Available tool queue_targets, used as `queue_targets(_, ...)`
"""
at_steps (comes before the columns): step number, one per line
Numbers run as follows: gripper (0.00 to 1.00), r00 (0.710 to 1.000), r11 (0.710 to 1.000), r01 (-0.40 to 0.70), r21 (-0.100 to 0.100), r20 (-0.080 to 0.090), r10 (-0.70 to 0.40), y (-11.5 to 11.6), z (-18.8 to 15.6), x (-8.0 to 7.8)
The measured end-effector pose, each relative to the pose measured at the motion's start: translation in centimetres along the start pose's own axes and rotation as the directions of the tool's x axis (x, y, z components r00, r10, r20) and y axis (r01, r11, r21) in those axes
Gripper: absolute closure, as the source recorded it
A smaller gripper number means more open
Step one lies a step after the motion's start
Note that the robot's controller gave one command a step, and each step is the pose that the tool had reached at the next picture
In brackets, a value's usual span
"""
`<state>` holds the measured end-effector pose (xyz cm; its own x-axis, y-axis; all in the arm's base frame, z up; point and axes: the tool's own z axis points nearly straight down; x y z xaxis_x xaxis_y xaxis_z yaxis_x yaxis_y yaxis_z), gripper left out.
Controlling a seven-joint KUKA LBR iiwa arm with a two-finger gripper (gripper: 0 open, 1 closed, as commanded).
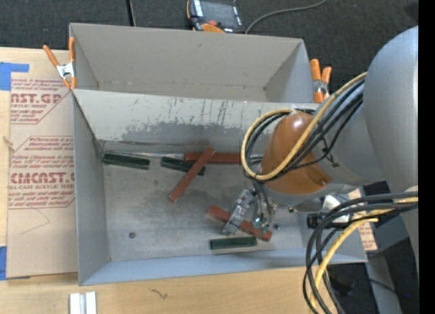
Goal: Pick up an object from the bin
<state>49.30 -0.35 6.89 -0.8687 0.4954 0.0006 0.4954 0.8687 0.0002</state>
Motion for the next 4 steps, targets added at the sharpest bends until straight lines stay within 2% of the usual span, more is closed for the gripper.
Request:
queue_targets(1,1.00,1.000,1.000,0.001,-0.001,0.001,-0.001,0.1,-2.5,0.0)
queue_targets(4,1.00,1.000,1.000,0.002,0.000,0.000,-0.002,0.1,-4.9,0.1)
